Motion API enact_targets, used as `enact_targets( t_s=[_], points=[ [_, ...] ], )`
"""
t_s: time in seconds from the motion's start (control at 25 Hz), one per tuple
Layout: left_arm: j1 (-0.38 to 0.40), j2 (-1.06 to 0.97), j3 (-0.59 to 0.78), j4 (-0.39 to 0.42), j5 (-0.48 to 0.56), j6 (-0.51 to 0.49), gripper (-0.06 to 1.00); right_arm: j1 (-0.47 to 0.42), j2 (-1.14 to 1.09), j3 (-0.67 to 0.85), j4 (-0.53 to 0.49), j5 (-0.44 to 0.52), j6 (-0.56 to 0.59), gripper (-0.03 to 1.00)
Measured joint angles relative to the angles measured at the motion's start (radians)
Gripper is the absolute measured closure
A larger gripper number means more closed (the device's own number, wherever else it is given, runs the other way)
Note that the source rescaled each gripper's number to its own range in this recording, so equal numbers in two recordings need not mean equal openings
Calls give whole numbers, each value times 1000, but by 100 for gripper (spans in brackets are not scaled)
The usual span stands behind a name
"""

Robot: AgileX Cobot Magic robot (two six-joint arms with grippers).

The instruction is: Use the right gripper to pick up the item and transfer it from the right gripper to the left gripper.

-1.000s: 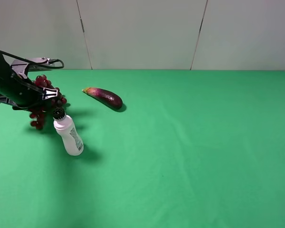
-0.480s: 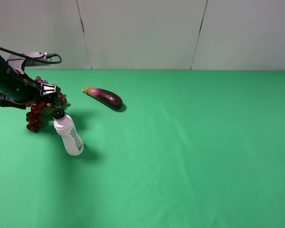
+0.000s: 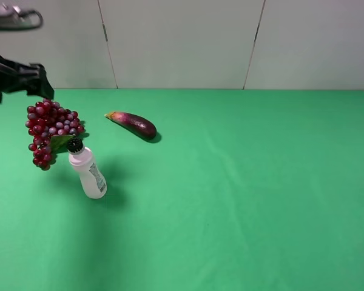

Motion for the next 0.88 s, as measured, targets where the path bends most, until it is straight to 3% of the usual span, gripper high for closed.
enact_targets(
  t_s=[0.24,0.6,0.88],
  points=[
    [-17,-227,26,54,48,0,-6,0,0,0,0,0,0,-3],
    [-22,-635,250,61,54,0,-6,0,0,0,1,-1,0,-3],
    [-22,-919,302,59,241,0,-6,0,0,0,1,-1,0,-3]
  ],
)
